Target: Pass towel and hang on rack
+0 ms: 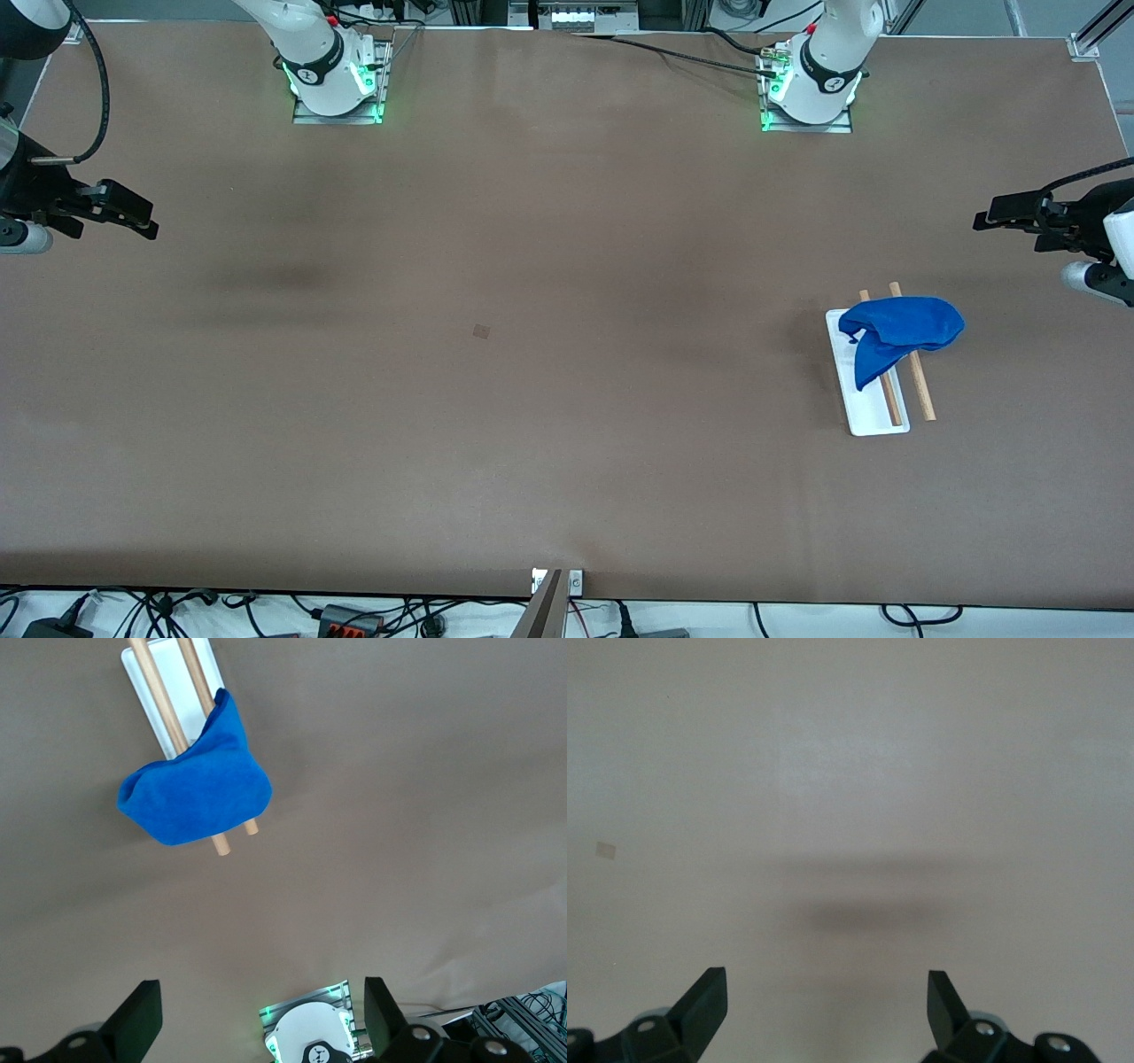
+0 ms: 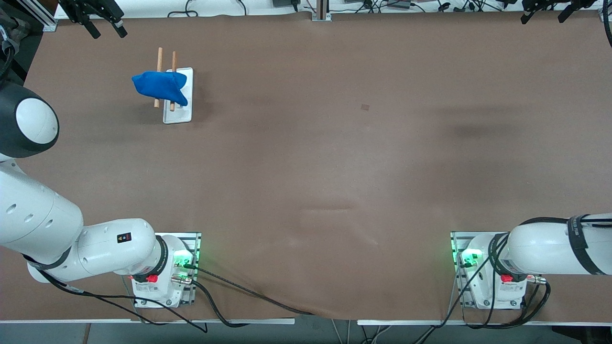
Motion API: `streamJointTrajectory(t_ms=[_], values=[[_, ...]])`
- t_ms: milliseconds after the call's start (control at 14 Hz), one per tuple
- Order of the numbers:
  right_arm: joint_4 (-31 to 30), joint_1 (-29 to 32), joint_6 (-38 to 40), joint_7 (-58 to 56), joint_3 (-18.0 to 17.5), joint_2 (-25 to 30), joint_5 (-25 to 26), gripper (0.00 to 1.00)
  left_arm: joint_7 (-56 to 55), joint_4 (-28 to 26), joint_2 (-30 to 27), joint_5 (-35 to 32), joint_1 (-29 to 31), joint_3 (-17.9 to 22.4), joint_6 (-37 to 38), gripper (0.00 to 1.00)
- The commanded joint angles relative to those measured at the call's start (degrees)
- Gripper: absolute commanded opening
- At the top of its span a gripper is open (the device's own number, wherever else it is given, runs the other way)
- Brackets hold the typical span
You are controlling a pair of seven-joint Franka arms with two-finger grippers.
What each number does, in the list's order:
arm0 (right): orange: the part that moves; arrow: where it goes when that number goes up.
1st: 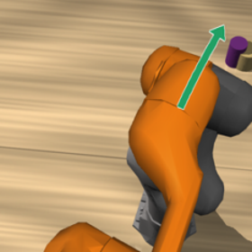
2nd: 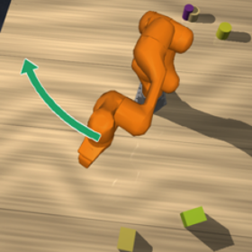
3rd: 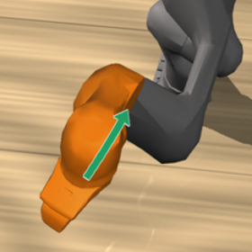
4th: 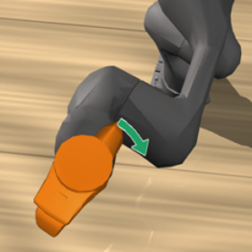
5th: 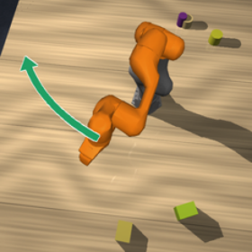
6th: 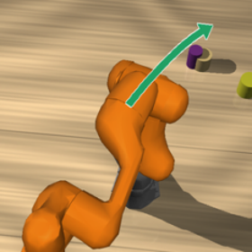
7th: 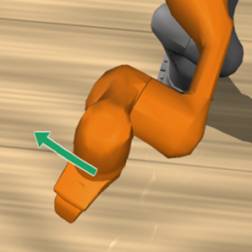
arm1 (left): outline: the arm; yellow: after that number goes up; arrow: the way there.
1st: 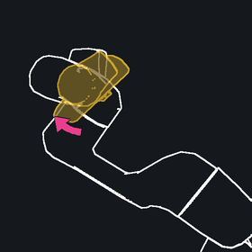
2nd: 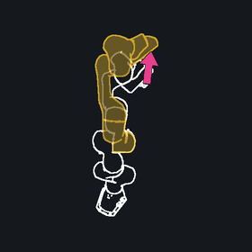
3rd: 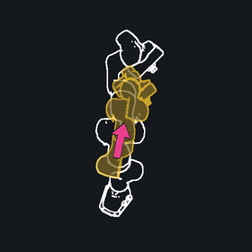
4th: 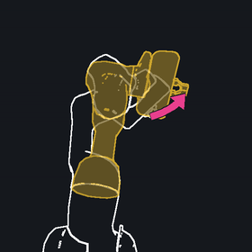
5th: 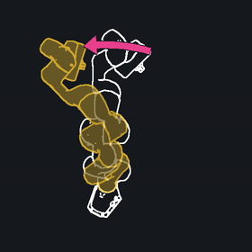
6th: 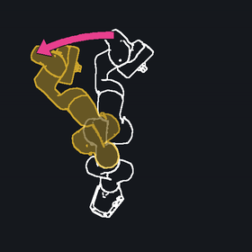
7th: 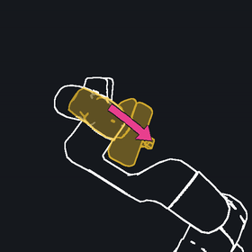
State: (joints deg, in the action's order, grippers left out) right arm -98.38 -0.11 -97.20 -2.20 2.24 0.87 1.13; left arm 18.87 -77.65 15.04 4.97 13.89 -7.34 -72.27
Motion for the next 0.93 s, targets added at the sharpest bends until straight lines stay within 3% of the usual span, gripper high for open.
streamJointTrajectory(t_ms=[0, 498, 569, 712, 854], values=[[-0.8, 0.9, 0.9, 0.5, -0.8, 1.4, 0.1, 1.00, -0.7, -0.3, -0.6, -2.6, 0.3, -0.3, 1.1, 1.00], [0.4, 0.9, 0.9, 0.1, -0.8, 1.2, 0.1, 1.00, -1.6, -1.0, -2.3, -4.3, 0.1, -1.3, 1.2, 1.00], [0.4, 0.9, 0.8, 0.1, -0.8, 1.1, 0.0, 1.00, -2.0, -3.8, -4.5, -4.4, 0.1, -1.3, -0.3, 1.00], [0.2, 0.9, 1.1, 0.1, -0.8, 1.2, -0.1, 1.00, -5.5, -17.6, -15.1, -4.3, 0.0, -1.4, -12.4, 1.00], [0.2, 0.9, 0.9, 0.1, -0.8, 1.1, -0.1, 1.00, -13.4, -21.7, -18.4, -4.2, 0.1, -1.3, -15.7, 1.00]])
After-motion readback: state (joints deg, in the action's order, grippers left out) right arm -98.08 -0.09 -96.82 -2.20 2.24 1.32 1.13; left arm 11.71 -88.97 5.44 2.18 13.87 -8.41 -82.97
